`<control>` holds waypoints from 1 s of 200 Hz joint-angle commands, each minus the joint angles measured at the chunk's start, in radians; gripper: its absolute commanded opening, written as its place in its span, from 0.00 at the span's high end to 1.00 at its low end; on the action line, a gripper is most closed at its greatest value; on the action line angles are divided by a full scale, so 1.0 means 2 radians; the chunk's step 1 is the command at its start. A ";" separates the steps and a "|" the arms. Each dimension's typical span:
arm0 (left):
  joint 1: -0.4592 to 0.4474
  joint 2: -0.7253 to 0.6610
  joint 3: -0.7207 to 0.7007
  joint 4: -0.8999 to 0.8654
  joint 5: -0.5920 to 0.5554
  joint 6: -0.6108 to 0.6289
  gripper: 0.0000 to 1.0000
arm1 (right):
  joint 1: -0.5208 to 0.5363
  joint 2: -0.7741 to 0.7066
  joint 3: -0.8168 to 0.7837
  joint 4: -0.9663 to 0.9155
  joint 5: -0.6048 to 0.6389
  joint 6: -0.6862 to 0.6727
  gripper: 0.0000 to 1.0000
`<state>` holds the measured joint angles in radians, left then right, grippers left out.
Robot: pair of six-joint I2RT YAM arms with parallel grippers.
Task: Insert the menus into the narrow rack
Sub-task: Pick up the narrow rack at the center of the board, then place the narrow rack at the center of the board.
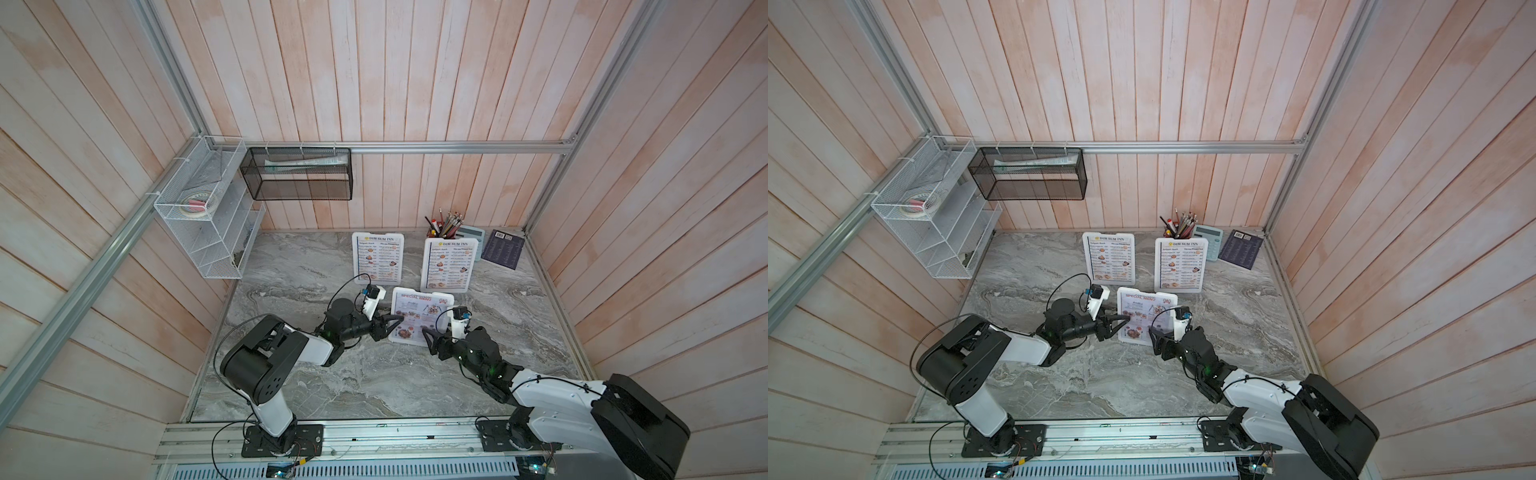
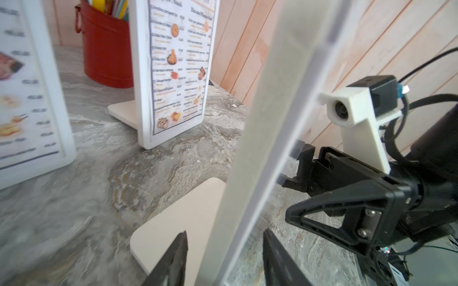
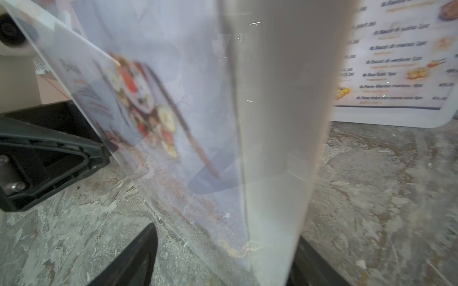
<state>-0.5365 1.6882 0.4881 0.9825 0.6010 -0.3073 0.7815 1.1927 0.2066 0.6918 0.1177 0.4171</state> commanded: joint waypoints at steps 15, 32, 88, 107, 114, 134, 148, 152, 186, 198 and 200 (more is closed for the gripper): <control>0.032 -0.044 -0.049 0.028 -0.033 -0.009 0.49 | 0.026 0.084 0.068 0.044 -0.014 -0.022 0.23; 0.043 -0.068 -0.071 0.027 -0.047 -0.002 0.49 | 0.027 0.134 0.099 0.056 -0.026 -0.020 0.24; 0.060 -0.141 -0.088 -0.094 -0.197 -0.008 0.42 | 0.057 0.267 0.223 0.056 -0.054 -0.027 0.27; 0.064 -0.165 -0.086 -0.139 -0.250 -0.012 0.38 | 0.063 0.299 0.258 0.052 -0.063 -0.028 0.27; 0.067 -0.169 -0.085 -0.146 -0.260 -0.019 0.36 | 0.066 0.310 0.272 0.048 -0.066 -0.028 0.27; 0.078 -0.171 -0.084 -0.155 -0.274 -0.039 0.36 | 0.072 0.338 0.305 0.041 -0.070 -0.028 0.27; 0.092 -0.169 -0.084 -0.159 -0.286 -0.058 0.34 | 0.074 0.353 0.322 0.040 -0.072 -0.025 0.27; 0.096 -0.168 -0.084 -0.158 -0.286 -0.062 0.34 | 0.075 0.357 0.326 0.040 -0.072 -0.023 0.27; 0.134 -0.153 -0.079 -0.156 -0.269 -0.098 0.33 | 0.075 0.390 0.364 0.032 -0.075 -0.015 0.27; 0.145 -0.149 -0.081 -0.146 -0.266 -0.109 0.33 | 0.075 0.404 0.380 0.027 -0.078 -0.012 0.28; 0.147 -0.148 -0.082 -0.146 -0.265 -0.110 0.33 | 0.075 0.407 0.384 0.026 -0.078 -0.012 0.28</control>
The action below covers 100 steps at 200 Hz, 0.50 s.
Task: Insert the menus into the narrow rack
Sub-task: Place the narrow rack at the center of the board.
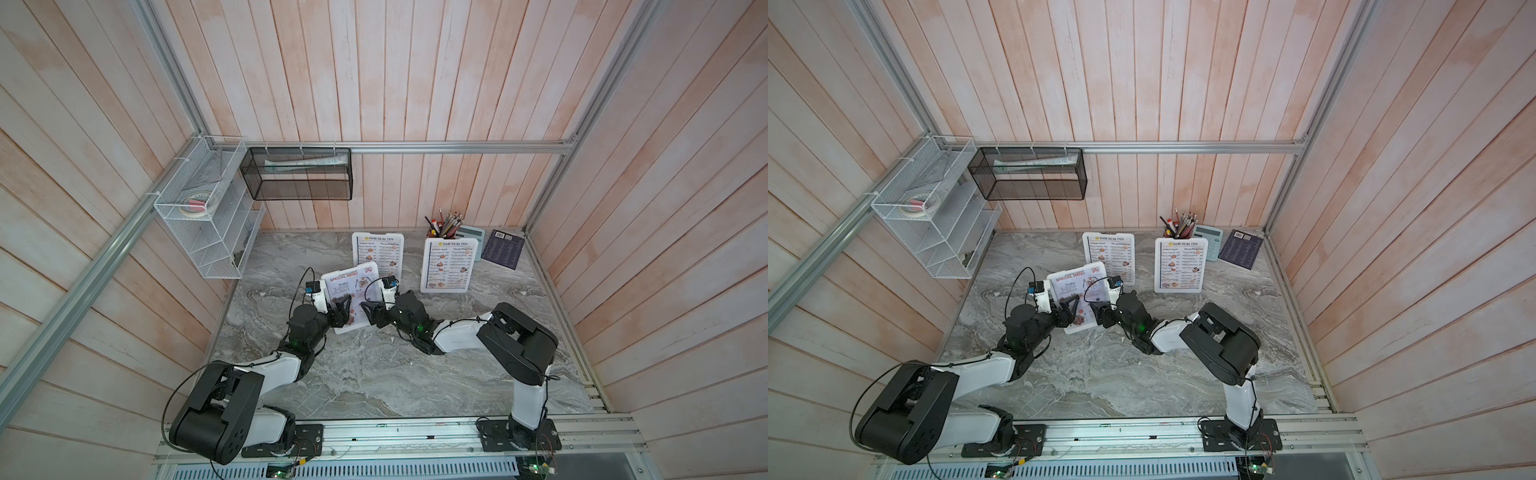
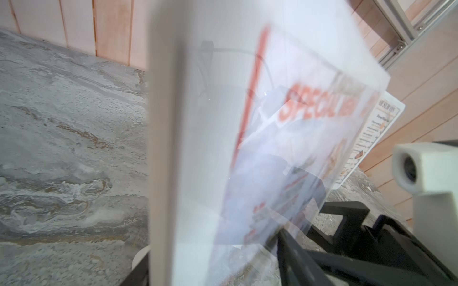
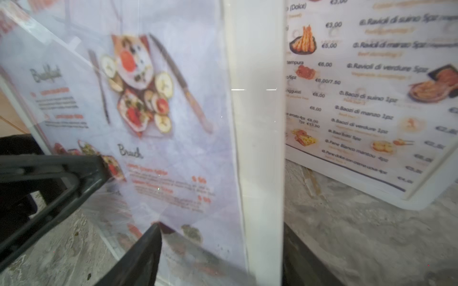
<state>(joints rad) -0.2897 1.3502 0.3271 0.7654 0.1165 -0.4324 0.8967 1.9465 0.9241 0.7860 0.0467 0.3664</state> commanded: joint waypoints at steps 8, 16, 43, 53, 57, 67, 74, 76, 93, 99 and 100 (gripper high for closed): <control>0.029 0.024 0.000 -0.035 -0.022 -0.052 0.33 | 0.018 0.039 0.038 -0.029 -0.044 0.014 0.29; 0.034 0.026 0.003 -0.037 -0.022 -0.056 0.33 | 0.018 0.048 0.048 -0.033 -0.048 0.015 0.30; 0.042 0.031 0.006 -0.029 -0.022 -0.061 0.32 | 0.022 0.068 0.070 -0.035 -0.051 0.016 0.33; 0.042 0.034 0.005 -0.027 -0.024 -0.064 0.31 | 0.023 0.073 0.074 -0.035 -0.049 0.016 0.33; 0.042 0.035 0.004 -0.026 -0.023 -0.064 0.32 | 0.024 0.075 0.074 -0.036 -0.048 0.015 0.33; 0.042 0.035 0.003 -0.026 -0.022 -0.065 0.31 | 0.025 0.079 0.077 -0.038 -0.047 0.015 0.33; 0.042 0.034 0.001 -0.025 -0.022 -0.067 0.29 | 0.026 0.082 0.079 -0.040 -0.046 0.015 0.33; 0.042 0.033 0.000 -0.025 -0.021 -0.067 0.27 | 0.026 0.083 0.080 -0.041 -0.045 0.014 0.33; 0.042 0.018 -0.013 -0.019 -0.020 -0.073 0.00 | 0.030 0.088 0.081 -0.042 -0.040 0.011 0.33; 0.042 0.008 -0.020 -0.016 -0.023 -0.078 0.00 | 0.032 0.089 0.080 -0.042 -0.036 0.010 0.33; 0.042 0.007 -0.021 -0.015 -0.024 -0.078 0.00 | 0.032 0.089 0.080 -0.042 -0.036 0.010 0.33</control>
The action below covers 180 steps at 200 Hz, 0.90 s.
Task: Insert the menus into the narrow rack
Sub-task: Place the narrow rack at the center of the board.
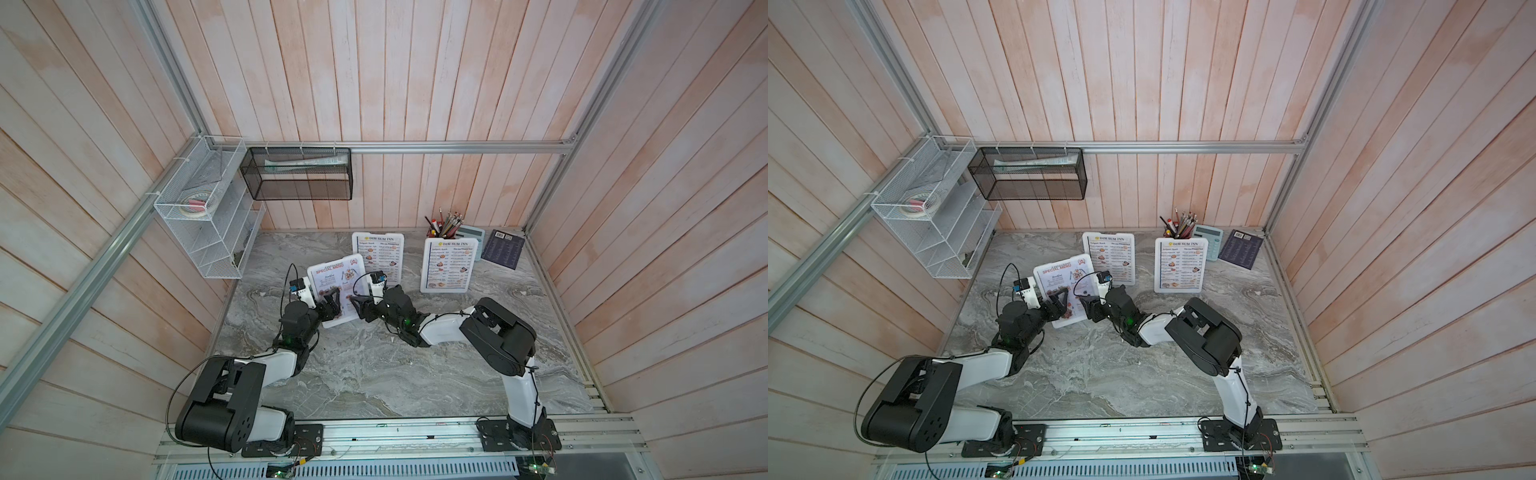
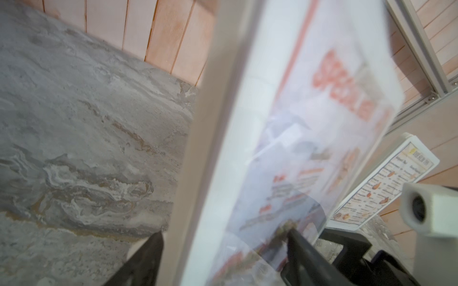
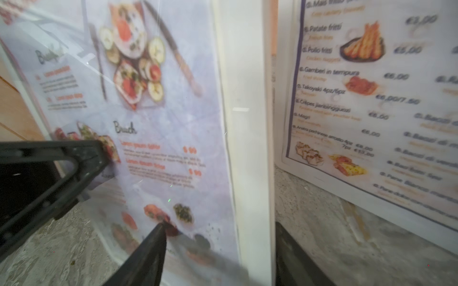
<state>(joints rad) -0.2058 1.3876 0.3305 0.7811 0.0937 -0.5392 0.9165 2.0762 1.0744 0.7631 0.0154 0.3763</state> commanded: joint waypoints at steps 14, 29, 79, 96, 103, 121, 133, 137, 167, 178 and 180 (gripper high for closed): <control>0.000 -0.043 -0.047 -0.017 -0.026 -0.039 0.00 | 0.025 0.025 -0.001 -0.028 -0.011 0.003 0.33; 0.000 -0.084 -0.074 -0.017 -0.043 -0.053 0.00 | 0.025 0.023 -0.013 -0.018 -0.010 0.005 0.33; 0.000 -0.205 -0.111 -0.075 -0.051 -0.078 0.00 | 0.031 0.022 -0.012 -0.024 -0.008 0.007 0.34; 0.000 -0.238 -0.103 -0.134 -0.085 -0.081 0.00 | 0.032 0.019 -0.015 -0.028 0.001 0.011 0.34; 0.000 -0.252 -0.101 -0.160 -0.101 -0.086 0.00 | 0.031 0.015 -0.020 -0.025 0.005 0.013 0.34; -0.001 -0.288 -0.093 -0.229 -0.126 -0.112 0.00 | 0.033 -0.004 -0.038 -0.022 0.015 0.015 0.34; 0.000 -0.307 -0.075 -0.301 -0.126 -0.143 0.01 | 0.034 -0.022 -0.054 -0.020 0.023 0.014 0.33; 0.000 -0.311 -0.071 -0.320 -0.119 -0.149 0.02 | 0.036 -0.028 -0.059 -0.019 0.026 0.014 0.34; 0.000 -0.322 -0.076 -0.356 -0.059 -0.167 0.12 | 0.057 -0.064 -0.101 -0.011 0.062 0.017 0.38; -0.001 -0.317 -0.095 -0.326 -0.031 -0.174 0.21 | 0.065 -0.066 -0.111 -0.004 0.064 0.020 0.41; -0.001 -0.316 -0.099 -0.321 -0.027 -0.175 0.23 | 0.067 -0.066 -0.112 -0.003 0.064 0.020 0.42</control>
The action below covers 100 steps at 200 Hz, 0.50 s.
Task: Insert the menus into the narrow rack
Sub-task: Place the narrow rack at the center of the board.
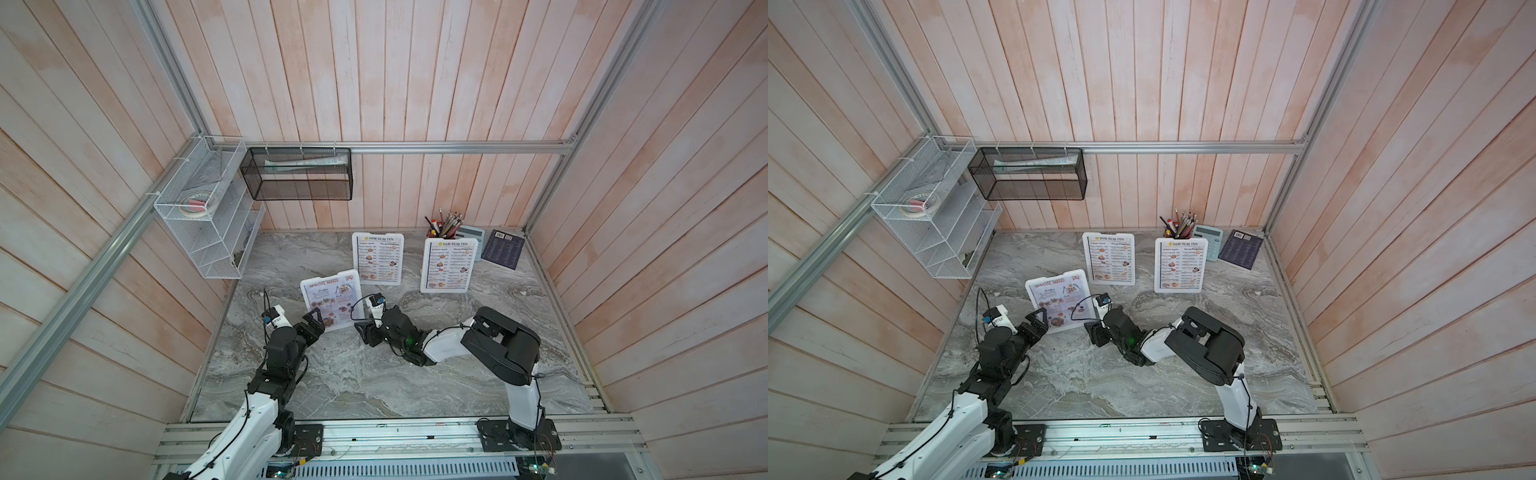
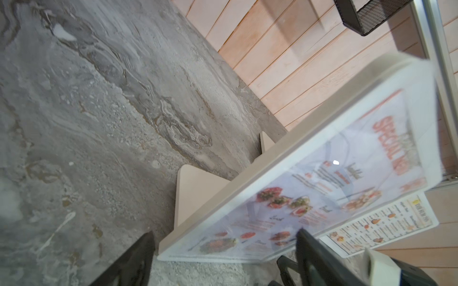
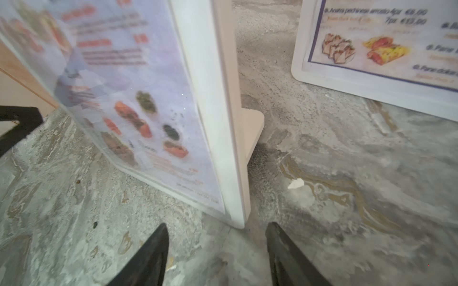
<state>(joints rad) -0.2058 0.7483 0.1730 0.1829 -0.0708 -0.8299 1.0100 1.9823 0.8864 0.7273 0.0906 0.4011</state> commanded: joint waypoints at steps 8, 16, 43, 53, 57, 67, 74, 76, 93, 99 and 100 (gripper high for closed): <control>-0.001 0.014 -0.031 0.007 0.072 -0.028 0.33 | 0.026 -0.018 -0.019 0.017 0.027 0.010 0.44; -0.002 0.026 -0.033 0.022 0.078 -0.025 0.42 | 0.031 -0.014 -0.016 0.016 0.027 0.011 0.45; -0.006 0.080 -0.031 0.066 0.082 -0.011 0.54 | 0.038 0.014 0.010 0.007 0.020 0.018 0.47; -0.007 0.107 -0.033 0.099 0.083 -0.005 0.54 | 0.039 0.026 0.019 0.005 0.017 0.021 0.48; -0.007 0.119 -0.031 0.108 0.083 -0.002 0.55 | 0.038 0.030 0.024 0.005 0.016 0.022 0.48; -0.006 0.148 -0.024 0.126 0.081 0.006 0.55 | 0.037 0.041 0.034 0.000 0.017 0.022 0.49; -0.006 0.168 -0.015 0.132 0.079 0.010 0.56 | 0.036 0.047 0.040 -0.001 0.017 0.021 0.50; -0.006 0.175 -0.013 0.132 0.078 0.011 0.57 | 0.036 0.049 0.042 -0.002 0.017 0.022 0.50; -0.004 0.215 0.006 0.143 0.082 0.015 0.61 | 0.027 0.064 0.053 -0.003 0.009 0.028 0.53; -0.004 0.227 0.006 0.160 0.084 0.012 0.61 | 0.022 0.069 0.056 -0.002 0.002 0.032 0.54; -0.004 0.229 0.006 0.162 0.085 0.012 0.61 | 0.021 0.070 0.057 -0.002 0.001 0.032 0.54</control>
<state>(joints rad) -0.2153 1.1313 0.1413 0.3824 0.0757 -0.8314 1.0809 2.0785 0.9627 0.7353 0.1120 0.4351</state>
